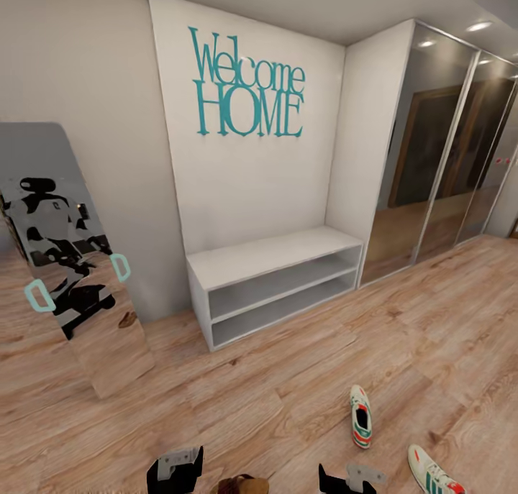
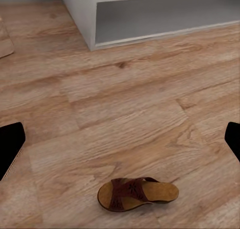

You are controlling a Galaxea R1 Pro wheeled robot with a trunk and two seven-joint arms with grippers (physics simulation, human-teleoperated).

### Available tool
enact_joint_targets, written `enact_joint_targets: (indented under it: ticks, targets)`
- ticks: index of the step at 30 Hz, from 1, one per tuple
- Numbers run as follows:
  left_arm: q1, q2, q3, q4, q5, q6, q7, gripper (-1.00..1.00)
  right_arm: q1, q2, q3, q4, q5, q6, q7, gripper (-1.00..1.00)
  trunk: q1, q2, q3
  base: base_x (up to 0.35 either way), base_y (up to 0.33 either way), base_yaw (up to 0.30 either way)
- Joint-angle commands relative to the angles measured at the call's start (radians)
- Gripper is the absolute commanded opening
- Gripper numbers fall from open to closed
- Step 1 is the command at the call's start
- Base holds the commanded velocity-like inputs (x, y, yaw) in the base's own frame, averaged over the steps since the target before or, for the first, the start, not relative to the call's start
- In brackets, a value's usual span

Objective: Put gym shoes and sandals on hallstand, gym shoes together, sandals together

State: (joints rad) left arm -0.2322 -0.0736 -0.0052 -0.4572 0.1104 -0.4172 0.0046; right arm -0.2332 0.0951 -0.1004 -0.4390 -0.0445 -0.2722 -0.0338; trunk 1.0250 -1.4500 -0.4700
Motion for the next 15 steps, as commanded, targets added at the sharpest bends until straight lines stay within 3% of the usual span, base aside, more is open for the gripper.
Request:
enact_joint_targets:
  ticks: [1,15]
  targets:
    - [0.0,0.0,0.0,0.0,0.0,0.0,0.0,1.0,0.0,0.0,0.0,0.0,0.0,0.0,0.0,1.0,0.0,0.0,0.0,0.0,0.0,0.294]
    - [0.0,0.0,0.001,0.0,0.0,0.0,0.0,1.0,0.0,0.0,0.0,0.0,0.0,0.0,0.0,1.0,0.0,0.0,0.0,0.0,0.0,0.294]
